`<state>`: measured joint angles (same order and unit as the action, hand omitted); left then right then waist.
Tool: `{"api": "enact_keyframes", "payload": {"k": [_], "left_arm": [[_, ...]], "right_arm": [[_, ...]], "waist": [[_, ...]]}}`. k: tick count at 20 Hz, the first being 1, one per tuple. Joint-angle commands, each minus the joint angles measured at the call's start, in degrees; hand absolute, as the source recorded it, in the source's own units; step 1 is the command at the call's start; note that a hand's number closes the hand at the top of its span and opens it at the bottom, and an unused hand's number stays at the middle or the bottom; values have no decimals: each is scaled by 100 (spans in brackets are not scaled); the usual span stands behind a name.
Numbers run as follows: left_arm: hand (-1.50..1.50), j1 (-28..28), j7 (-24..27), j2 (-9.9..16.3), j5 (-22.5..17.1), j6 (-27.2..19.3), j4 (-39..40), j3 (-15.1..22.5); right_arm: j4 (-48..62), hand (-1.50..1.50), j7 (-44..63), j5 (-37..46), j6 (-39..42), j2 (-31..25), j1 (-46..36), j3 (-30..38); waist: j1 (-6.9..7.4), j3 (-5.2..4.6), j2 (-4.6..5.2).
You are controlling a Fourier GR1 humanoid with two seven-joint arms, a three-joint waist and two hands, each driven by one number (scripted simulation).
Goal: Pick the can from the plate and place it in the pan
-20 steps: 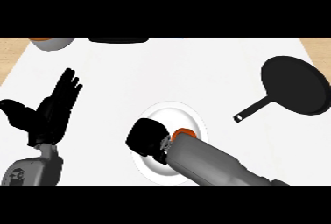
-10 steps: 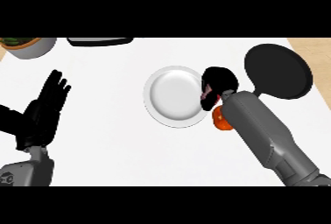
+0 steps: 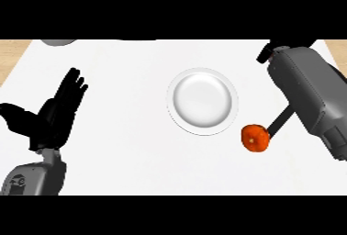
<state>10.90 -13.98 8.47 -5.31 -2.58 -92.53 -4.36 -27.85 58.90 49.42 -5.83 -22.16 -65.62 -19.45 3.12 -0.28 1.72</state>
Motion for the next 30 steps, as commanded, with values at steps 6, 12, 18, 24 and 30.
{"api": "enact_keyframes", "payload": {"k": [6,12,18,24,30], "left_arm": [[0,423,-209,70,-1,105,109,87],[0,425,-147,-65,45,-15,220,105],[0,39,-37,-26,-3,42,119,27],[0,72,68,88,-35,32,245,-190],[0,-134,-82,-19,116,-91,-42,-12]], "right_arm": [[1273,150,1522,796,-294,-212,-1443,87],[1669,150,1764,1095,-967,-431,-1422,138],[1813,150,1662,1165,-1687,-709,-1060,316],[1724,150,1235,1157,-2493,-1005,-378,523],[1644,150,319,815,-3129,-1239,332,1009]], "waist": [[293,23,63],[145,26,34],[29,31,-52],[-185,34,-102],[-193,38,-131]]}}
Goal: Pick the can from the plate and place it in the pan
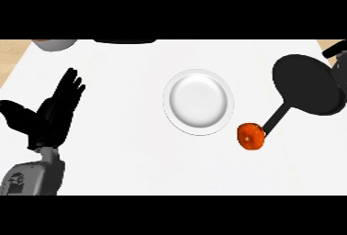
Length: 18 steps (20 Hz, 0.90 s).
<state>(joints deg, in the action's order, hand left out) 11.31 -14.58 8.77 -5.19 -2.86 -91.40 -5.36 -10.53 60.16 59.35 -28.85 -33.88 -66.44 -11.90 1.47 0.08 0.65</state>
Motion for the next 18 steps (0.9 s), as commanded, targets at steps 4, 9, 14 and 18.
{"api": "enact_keyframes", "payload": {"k": [4,9,14,18], "left_arm": [[0,32,-72,171,-165,163,21,-185],[0,104,-46,17,17,7,-29,-11],[0,168,1,106,-110,138,102,-126],[0,81,89,-59,28,5,193,-18]], "right_arm": [[-10,150,-505,-432,-1367,54,959,573],[318,150,-918,-569,-1818,-3,1326,833],[378,-150,-570,-1283,-1894,19,1419,1572],[211,-150,-1423,-1755,-1668,160,1669,2003]], "waist": [[-3,2,5],[123,14,70],[85,17,73],[69,17,60]]}}
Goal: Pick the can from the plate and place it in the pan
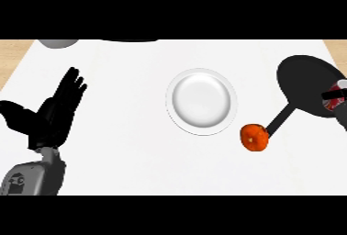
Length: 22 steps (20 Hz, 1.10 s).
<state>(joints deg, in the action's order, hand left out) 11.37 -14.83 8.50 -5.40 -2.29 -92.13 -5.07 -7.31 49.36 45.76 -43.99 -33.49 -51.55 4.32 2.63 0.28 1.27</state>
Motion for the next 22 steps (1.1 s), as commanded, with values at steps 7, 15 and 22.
{"api": "enact_keyframes", "payload": {"k": [7,15,22], "left_arm": [[0,51,75,123,-44,107,182,-133],[0,-401,252,-22,20,-17,43,-132],[0,-414,231,247,-159,94,139,-489]], "right_arm": [[-635,-150,-1078,-640,-1333,166,468,698],[-2494,-150,-2391,-1750,-2452,880,1356,1533],[-5327,-150,-3213,-2583,-1902,1510,2974,1423]], "waist": [[-86,-6,-35],[-422,-21,-198],[-585,-39,-239]]}}
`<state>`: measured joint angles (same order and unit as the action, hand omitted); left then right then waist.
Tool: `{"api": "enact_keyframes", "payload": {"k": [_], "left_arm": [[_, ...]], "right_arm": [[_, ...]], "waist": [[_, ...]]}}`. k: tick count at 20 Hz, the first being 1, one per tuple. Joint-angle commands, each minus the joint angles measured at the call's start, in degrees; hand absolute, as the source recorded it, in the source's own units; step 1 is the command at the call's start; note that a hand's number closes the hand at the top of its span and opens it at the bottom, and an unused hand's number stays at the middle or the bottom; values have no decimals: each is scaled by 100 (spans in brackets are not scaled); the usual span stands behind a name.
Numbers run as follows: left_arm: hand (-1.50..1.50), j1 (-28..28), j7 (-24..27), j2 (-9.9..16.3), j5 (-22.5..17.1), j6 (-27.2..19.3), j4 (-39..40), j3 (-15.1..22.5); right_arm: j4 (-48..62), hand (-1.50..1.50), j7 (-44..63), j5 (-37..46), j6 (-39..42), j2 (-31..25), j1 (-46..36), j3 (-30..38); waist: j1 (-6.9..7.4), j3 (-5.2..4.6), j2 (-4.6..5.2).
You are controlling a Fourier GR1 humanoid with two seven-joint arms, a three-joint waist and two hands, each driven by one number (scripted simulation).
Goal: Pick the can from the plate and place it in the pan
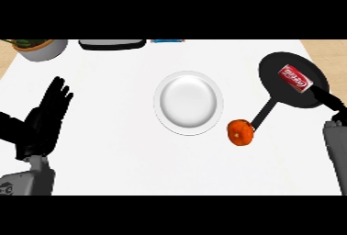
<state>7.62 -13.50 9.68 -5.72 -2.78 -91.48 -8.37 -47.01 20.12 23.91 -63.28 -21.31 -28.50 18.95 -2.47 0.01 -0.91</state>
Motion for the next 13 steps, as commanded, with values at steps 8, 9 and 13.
{"api": "enact_keyframes", "payload": {"k": [8,9,13], "left_arm": [[0,16,-34,-297,245,-192,-230,352],[0,385,-39,-161,139,-108,154,185],[0,127,18,-188,223,-76,13,256]], "right_arm": [[-4056,-150,-133,152,-326,1554,2953,-912],[-4539,-150,63,131,-40,1225,3290,-708],[-5384,-150,226,473,114,1602,4174,-834]], "waist": [[109,-13,55],[97,-12,67],[176,-6,78]]}}
